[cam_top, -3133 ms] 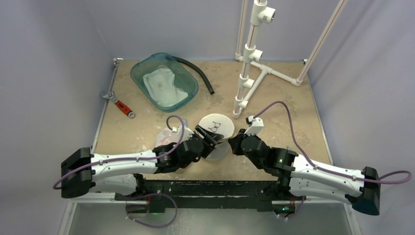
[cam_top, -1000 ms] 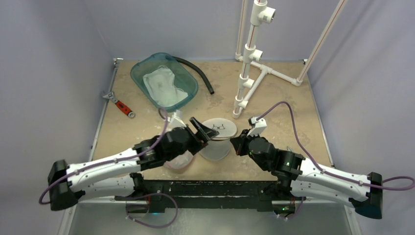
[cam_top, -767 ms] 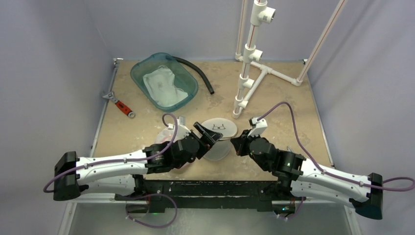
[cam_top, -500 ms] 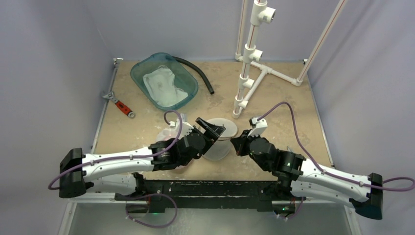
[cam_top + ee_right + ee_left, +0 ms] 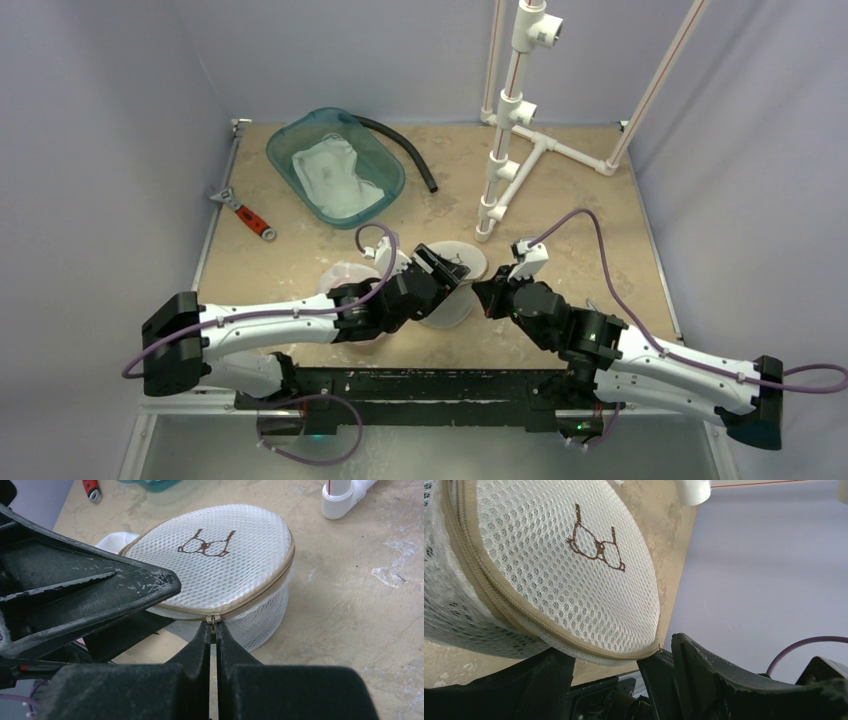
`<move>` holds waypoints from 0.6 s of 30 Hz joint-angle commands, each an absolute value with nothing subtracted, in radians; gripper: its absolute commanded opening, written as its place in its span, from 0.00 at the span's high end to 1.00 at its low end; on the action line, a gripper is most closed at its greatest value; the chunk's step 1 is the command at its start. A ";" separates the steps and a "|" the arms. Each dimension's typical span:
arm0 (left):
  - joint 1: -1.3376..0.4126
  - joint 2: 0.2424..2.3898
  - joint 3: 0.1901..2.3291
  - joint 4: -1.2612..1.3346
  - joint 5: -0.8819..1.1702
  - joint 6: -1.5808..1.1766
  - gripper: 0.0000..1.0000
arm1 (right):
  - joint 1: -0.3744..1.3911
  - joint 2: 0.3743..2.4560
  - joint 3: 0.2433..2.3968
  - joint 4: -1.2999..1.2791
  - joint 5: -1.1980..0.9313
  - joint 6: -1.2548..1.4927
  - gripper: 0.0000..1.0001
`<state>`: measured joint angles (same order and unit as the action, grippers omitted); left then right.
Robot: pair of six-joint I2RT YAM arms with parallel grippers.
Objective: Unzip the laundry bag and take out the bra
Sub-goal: Unzip the laundry bag at the center of the board.
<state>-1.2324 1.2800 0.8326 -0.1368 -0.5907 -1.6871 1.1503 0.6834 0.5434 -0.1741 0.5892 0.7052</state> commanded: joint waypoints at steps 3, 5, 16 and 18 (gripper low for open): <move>-1.218 1.260 0.852 -0.083 -0.508 -1.691 0.28 | 1.148 0.663 0.540 -0.145 0.601 0.692 1.00; -1.218 1.246 0.854 -0.085 -0.500 -1.689 0.26 | 1.148 0.664 0.538 -0.144 0.601 0.691 1.00; -1.213 1.289 0.829 -0.069 -0.532 -1.703 0.55 | 1.148 0.669 0.540 -0.140 0.593 0.687 1.00; -1.207 1.290 0.827 -0.072 -0.540 -1.697 0.65 | 1.148 0.670 0.540 -0.138 0.591 0.684 1.00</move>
